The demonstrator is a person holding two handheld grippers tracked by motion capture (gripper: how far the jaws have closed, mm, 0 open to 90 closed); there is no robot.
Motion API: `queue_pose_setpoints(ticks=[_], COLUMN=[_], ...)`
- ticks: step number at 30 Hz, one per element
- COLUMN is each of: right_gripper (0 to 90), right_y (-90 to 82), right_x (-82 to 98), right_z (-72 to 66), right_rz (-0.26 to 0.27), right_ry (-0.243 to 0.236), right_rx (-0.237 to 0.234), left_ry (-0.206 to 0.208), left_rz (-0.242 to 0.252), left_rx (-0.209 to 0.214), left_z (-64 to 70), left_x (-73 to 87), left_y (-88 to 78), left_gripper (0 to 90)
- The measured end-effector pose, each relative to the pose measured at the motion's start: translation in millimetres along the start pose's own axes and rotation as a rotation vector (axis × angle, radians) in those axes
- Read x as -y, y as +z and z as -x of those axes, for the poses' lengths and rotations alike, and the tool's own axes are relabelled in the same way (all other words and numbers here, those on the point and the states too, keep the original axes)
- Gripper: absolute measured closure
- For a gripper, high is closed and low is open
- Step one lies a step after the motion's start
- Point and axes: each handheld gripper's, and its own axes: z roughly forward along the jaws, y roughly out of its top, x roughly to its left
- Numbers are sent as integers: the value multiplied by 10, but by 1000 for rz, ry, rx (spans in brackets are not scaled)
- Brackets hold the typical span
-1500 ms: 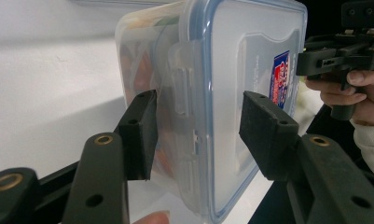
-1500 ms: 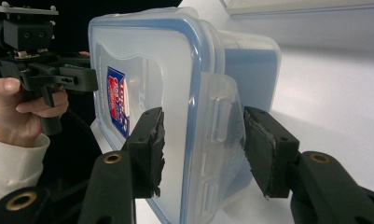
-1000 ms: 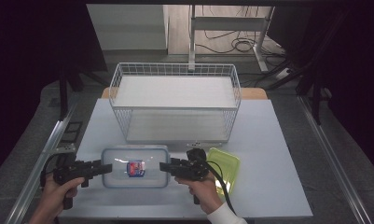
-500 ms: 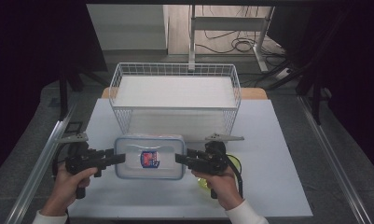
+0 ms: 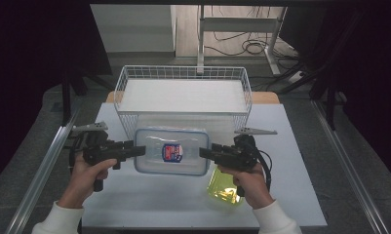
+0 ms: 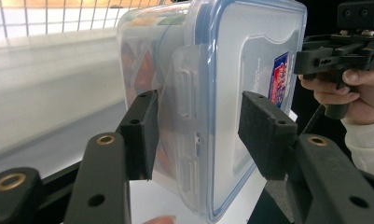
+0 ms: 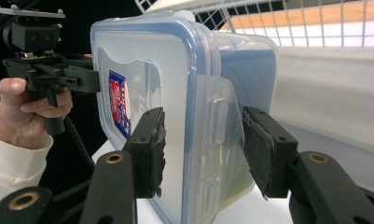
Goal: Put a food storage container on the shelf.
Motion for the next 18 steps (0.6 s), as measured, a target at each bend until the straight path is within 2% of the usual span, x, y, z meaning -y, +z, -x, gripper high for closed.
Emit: queue_pose_setpoints(ticks=[8, 9, 10, 13, 14, 15, 17, 18], right_gripper=[506, 506, 506, 507, 507, 507, 508, 508], right_y=[-118, -127, -132, -151, -156, -156, -176, -176], right_x=[-280, -325, -382, -523, -572, -572, -723, -723], right_z=[30, 32, 34, 30, 30, 30, 49, 49], right_rz=[12, 10, 12, 15, 19, 19, 16, 16], right_ry=[-19, -23, -28, -40, -44, -44, -54, -54], right_rx=[6, 7, 9, 11, 12, 12, 12, 12], left_ry=[18, 18, 20, 23, 28, 28, 36, 36], left_rz=[17, 17, 20, 28, 32, 32, 44, 44], left_rx=[3, 3, 3, 6, 6, 6, 6, 6], left_z=[54, 54, 53, 48, 44, 44, 45, 45], left_x=[-294, -294, -385, -469, -546, -546, -684, -684], left_y=[34, 34, 32, 26, 26, 26, 38, 38], left_gripper=[492, 492, 492, 491, 492, 492, 491, 492])
